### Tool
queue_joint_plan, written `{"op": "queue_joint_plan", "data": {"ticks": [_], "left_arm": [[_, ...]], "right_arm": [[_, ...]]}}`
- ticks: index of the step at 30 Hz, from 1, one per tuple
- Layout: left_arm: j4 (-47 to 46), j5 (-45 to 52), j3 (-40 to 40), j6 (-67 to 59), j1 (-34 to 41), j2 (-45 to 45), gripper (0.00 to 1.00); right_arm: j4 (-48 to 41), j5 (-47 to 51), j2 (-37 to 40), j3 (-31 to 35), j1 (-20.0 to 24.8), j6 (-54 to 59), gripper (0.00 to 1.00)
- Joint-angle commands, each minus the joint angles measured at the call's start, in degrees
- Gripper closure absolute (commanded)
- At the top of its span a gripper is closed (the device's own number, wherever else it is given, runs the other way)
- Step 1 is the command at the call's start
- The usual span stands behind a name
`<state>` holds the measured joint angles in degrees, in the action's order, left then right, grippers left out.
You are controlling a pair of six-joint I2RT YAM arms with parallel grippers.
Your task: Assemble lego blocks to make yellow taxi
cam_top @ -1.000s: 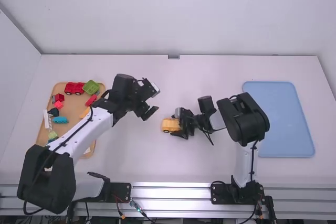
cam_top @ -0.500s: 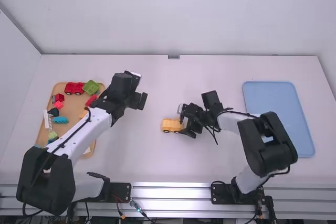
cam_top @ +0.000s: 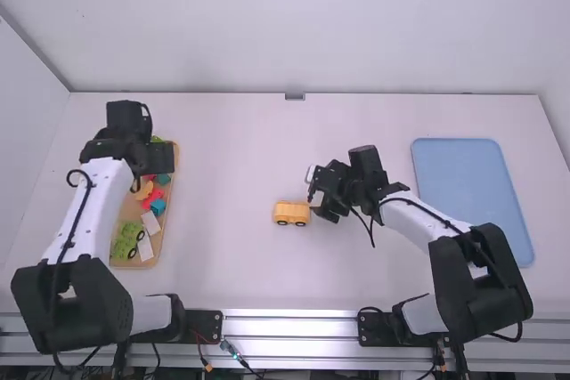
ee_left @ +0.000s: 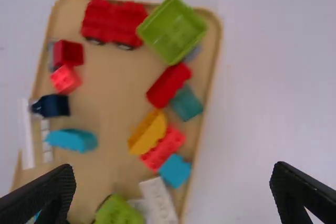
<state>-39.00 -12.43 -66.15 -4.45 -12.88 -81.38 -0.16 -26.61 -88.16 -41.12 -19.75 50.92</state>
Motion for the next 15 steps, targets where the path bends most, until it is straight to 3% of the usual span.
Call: {"op": "queue_joint_plan", "data": {"ticks": [1, 6, 15], "left_arm": [[-0.9, 0.9, -1.0, -8.5, -2.3, -3.2, 0.0], [0.5, -1.4, -1.0, -18.1, -3.6, -8.7, 0.1], [2.7, -8.3, -0.9, -23.8, -4.2, -15.9, 0.17]], "right_arm": [[0.0, 0.1, 1.3, -0.1, -0.1, -0.1, 0.01], [0.3, 0.8, 1.3, -0.3, -0.1, -2.6, 0.01], [-1.6, 3.7, 1.3, -2.3, -0.1, -6.1, 0.01]]}}
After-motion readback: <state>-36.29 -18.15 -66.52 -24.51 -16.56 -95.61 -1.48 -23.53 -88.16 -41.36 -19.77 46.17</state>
